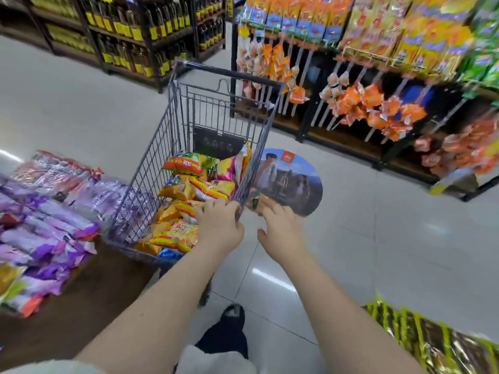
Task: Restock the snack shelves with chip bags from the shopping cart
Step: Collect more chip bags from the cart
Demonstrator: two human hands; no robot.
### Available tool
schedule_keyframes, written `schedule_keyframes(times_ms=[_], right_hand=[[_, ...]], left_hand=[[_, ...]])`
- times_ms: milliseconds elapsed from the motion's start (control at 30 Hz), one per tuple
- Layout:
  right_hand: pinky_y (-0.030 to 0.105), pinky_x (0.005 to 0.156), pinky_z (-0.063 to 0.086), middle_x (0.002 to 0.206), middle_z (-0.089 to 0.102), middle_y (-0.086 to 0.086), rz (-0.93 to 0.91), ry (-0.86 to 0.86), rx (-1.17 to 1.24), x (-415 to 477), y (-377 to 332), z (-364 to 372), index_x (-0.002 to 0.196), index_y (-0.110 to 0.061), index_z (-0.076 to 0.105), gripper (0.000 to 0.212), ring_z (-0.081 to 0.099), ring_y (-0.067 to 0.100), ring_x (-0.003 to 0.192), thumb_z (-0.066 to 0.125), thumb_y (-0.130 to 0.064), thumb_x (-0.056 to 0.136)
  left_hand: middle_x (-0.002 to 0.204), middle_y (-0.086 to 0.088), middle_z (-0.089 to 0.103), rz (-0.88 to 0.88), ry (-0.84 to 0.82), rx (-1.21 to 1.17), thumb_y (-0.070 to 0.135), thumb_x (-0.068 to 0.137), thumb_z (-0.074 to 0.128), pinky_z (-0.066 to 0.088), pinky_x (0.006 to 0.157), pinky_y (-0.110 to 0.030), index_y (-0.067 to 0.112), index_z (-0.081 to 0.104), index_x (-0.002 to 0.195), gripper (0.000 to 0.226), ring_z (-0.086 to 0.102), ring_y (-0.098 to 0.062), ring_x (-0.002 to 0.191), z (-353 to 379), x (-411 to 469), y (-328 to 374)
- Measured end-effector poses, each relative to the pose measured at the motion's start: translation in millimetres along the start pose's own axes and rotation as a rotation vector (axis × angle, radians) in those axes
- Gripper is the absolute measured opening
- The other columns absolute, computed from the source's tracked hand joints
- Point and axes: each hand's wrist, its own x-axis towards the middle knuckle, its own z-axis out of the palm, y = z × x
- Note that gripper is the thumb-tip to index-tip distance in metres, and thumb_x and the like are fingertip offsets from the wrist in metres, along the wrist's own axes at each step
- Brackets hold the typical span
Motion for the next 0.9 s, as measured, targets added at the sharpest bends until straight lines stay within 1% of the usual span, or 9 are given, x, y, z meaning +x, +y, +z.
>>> schedule_keyframes(times_ms=[67, 233, 333, 433, 500, 567, 667, 800, 900], right_hand=[[0.041, 0.093, 0.039, 0.129, 0.052, 0.000, -0.030, -0.007, -0.016, 43.5, 8.3, 4.2, 0.125, -0.023, 0.053, 0.042, 0.044, 0.027, 0.118, 0.061, -0.028, 0.084], [0.043, 0.089, 0.039, 0.118, 0.054, 0.003, -0.169, -0.028, -0.027, 161.0, 14.3, 11.1, 0.120, -0.020, 0.056, 0.035, 0.046, 0.030, 0.112, 0.055, -0.025, 0.086], [0.044, 0.087, 0.039, 0.114, 0.056, 0.006, -0.244, -0.047, -0.027, 225.5, 13.7, 13.7, 0.117, -0.016, 0.058, 0.033, 0.049, 0.033, 0.110, 0.059, -0.022, 0.085], [0.045, 0.084, 0.042, 0.111, 0.059, 0.009, -0.289, -0.083, 0.000, 282.7, 8.1, 18.0, 0.113, -0.013, 0.062, 0.035, 0.052, 0.036, 0.106, 0.065, -0.020, 0.079], [0.046, 0.085, 0.043, 0.113, 0.059, 0.008, -0.322, -0.118, 0.026, 314.5, 3.7, 23.2, 0.116, -0.015, 0.063, 0.039, 0.052, 0.036, 0.106, 0.067, -0.020, 0.078], [0.046, 0.088, 0.043, 0.118, 0.057, 0.005, -0.368, -0.163, 0.040, 342.4, -1.2, 28.8, 0.121, -0.017, 0.060, 0.040, 0.049, 0.033, 0.110, 0.063, -0.021, 0.082], [0.042, 0.092, 0.042, 0.126, 0.053, 0.003, -0.438, -0.243, 0.037, 382.9, -8.6, 45.2, 0.127, -0.018, 0.055, 0.041, 0.046, 0.029, 0.115, 0.058, -0.024, 0.087], [0.041, 0.098, 0.040, 0.130, 0.050, 0.002, -0.494, -0.396, 0.081, 436.8, -17.1, 82.4, 0.128, -0.018, 0.054, 0.042, 0.042, 0.028, 0.122, 0.058, -0.030, 0.088], [0.038, 0.097, 0.038, 0.130, 0.050, 0.001, -0.581, -0.497, 0.063, 479.8, -24.8, 110.4, 0.131, -0.020, 0.052, 0.045, 0.042, 0.026, 0.123, 0.060, -0.029, 0.087]], left_hand=[[0.113, -0.001, 0.059, -0.075, 0.013, -0.008, 0.029, 0.082, 0.057, 0.032, 0.088, -0.041, 0.025, 0.060, 0.106, 0.025, 0.045, -0.029, 0.112, 8.3, 38.5, -9.6], [0.121, 0.001, 0.056, -0.231, 0.000, 0.000, 0.037, 0.085, 0.058, 0.031, 0.098, -0.044, 0.031, 0.057, 0.119, 0.034, 0.042, -0.027, 0.119, 22.1, 139.6, -33.1], [0.121, 0.000, 0.056, -0.296, -0.013, 0.018, 0.038, 0.086, 0.057, 0.031, 0.099, -0.046, 0.031, 0.056, 0.119, 0.033, 0.043, -0.026, 0.119, 20.9, 196.7, -49.4], [0.120, 0.000, 0.057, -0.358, 0.025, 0.004, 0.036, 0.085, 0.057, 0.032, 0.100, -0.047, 0.030, 0.059, 0.114, 0.030, 0.043, -0.026, 0.118, 11.9, 243.2, -65.4], [0.122, -0.001, 0.057, -0.403, 0.044, -0.011, 0.035, 0.085, 0.057, 0.032, 0.100, -0.047, 0.029, 0.058, 0.117, 0.033, 0.043, -0.027, 0.119, 5.0, 265.4, -73.6], [0.124, 0.000, 0.056, -0.456, 0.053, -0.023, 0.035, 0.084, 0.058, 0.031, 0.101, -0.047, 0.031, 0.058, 0.119, 0.035, 0.042, -0.027, 0.121, 1.8, 283.0, -83.0], [0.122, 0.002, 0.057, -0.566, 0.059, -0.016, 0.042, 0.083, 0.058, 0.031, 0.100, -0.046, 0.032, 0.058, 0.116, 0.034, 0.044, -0.027, 0.120, 9.8, 300.3, -103.6], [0.125, 0.000, 0.054, -0.734, -0.004, -0.017, 0.044, 0.084, 0.056, 0.030, 0.101, -0.045, 0.027, 0.058, 0.118, 0.038, 0.040, -0.029, 0.122, 36.8, 312.0, -128.8], [0.128, 0.001, 0.054, -0.865, -0.049, -0.023, 0.047, 0.085, 0.056, 0.029, 0.101, -0.044, 0.029, 0.057, 0.121, 0.040, 0.040, -0.026, 0.125, 58.5, 326.9, -147.8]])
